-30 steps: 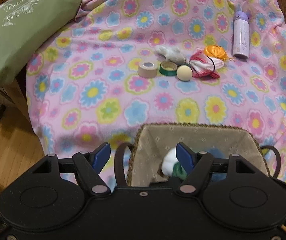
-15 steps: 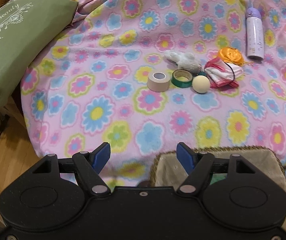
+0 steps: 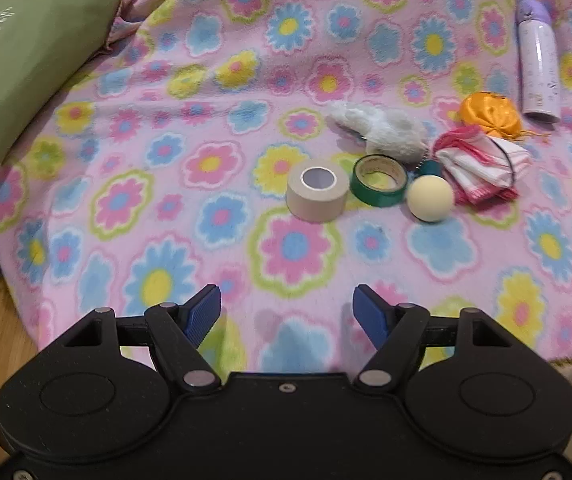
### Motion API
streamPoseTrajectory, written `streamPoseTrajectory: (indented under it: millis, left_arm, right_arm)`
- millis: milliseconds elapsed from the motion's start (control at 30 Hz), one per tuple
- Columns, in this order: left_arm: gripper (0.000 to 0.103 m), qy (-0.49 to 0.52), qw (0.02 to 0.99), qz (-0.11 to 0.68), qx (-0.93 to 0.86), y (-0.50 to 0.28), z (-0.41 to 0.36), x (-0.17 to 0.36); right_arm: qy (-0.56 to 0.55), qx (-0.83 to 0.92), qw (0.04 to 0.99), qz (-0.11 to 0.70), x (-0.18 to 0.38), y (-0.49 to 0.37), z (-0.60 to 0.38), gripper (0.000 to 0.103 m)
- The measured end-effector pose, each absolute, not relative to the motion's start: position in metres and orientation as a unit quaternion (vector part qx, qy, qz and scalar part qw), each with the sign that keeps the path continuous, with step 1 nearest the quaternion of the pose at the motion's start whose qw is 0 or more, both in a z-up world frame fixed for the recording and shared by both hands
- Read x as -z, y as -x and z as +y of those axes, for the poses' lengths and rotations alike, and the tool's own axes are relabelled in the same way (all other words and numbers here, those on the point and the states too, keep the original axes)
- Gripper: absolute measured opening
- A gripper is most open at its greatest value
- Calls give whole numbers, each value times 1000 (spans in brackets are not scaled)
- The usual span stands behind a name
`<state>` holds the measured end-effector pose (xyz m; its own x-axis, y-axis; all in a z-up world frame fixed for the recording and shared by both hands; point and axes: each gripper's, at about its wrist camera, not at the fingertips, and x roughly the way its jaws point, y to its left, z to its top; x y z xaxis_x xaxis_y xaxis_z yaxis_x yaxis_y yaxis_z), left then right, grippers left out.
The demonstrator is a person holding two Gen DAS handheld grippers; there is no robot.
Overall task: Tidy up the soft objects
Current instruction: 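Grasp the white tape roll with the left gripper while the right gripper grasps the folded towel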
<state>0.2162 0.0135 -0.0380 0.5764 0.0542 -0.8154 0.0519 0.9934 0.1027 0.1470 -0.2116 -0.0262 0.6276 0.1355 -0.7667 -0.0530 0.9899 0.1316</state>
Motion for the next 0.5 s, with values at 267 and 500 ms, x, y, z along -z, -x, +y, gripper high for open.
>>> streamPoseTrajectory:
  millis: [267,500]
  left_arm:
    - [69,-66,887,458,9,-254,9,60]
    - [71,-74,891,447,14,-279,4,73]
  right_arm:
    - [-61,-57,896,436,48,-197,-218,82]
    - [-80,-47,896,435,65,-231,-228,82]
